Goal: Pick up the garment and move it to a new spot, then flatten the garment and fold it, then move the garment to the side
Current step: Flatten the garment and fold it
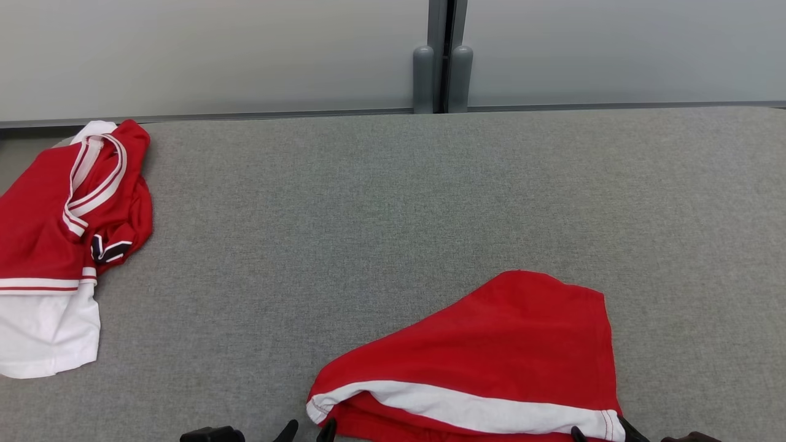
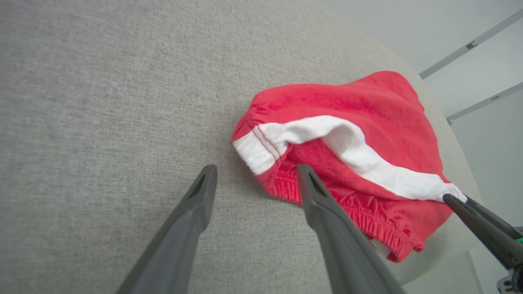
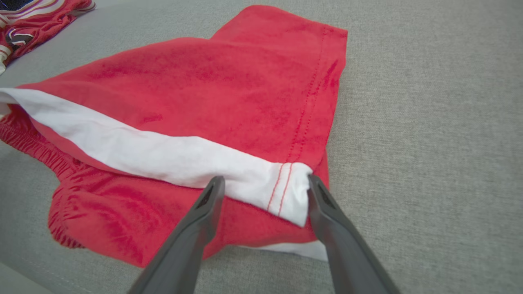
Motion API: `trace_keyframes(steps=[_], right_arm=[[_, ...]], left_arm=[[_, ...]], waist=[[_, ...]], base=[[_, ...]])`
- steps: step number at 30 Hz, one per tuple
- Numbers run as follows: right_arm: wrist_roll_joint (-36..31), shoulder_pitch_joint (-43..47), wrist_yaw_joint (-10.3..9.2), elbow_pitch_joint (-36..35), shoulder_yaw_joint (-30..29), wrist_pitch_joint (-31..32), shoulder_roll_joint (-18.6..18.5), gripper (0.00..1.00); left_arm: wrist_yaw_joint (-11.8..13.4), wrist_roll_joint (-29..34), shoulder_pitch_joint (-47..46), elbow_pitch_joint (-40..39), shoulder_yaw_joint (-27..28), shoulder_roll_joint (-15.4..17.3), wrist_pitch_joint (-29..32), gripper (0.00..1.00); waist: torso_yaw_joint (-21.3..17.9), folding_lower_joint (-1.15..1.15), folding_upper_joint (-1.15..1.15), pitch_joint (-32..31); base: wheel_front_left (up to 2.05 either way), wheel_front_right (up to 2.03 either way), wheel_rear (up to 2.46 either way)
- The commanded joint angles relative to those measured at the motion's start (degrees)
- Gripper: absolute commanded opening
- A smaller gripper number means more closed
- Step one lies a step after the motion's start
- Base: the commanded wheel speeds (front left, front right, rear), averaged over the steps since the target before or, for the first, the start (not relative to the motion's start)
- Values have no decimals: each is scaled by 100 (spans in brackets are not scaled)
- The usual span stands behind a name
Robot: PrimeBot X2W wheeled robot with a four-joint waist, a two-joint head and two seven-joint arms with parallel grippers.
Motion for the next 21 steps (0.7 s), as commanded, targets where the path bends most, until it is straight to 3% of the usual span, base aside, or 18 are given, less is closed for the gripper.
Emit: trace_keyframes(steps=[1, 14, 16, 17, 18, 19, 20, 21], right_arm=[[36, -25, 1, -18, 10, 12, -42, 100], [102, -140, 1, -64, 86, 99, -111, 100], [119, -174, 1, -67, 127, 112, -119, 92], [125, -198, 1, -64, 140, 114, -124, 87], [141, -225, 1, -52, 175, 132, -131, 69], [150, -260, 1, -45, 208, 134, -142, 48], [154, -295, 1, -36, 222, 121, -148, 38], [178, -316, 1, -27, 262, 123, -164, 20]], left_arm=[[-2, -55, -118, 41, -2, 27, -32, 100], [-86, -302, -317, 164, -99, 11, -9, 100], [-97, -354, -378, 170, -117, 9, -19, 100], [-103, -385, -394, 192, -120, 8, -33, 100], [-112, -388, -421, 222, -140, 7, -33, 100], [-126, -373, -465, 240, -146, 14, -64, 86], [-130, -366, -514, 260, -135, 14, -93, 68], [-140, -361, -546, 279, -150, 16, -107, 41]], waist=[[-9, 0, 0, 25], [-55, 0, 0, 250], [-57, 0, 0, 306], [-58, 0, 0, 334], [-58, 0, 0, 355], [-61, 0, 0, 377], [-63, 0, 0, 390], [-67, 0, 0, 400]], base=[[0, 0, 0], [0, 0, 0], [0, 0, 0], [0, 0, 0], [0, 0, 0], [0, 0, 0], [0, 0, 0], [0, 0, 0]])
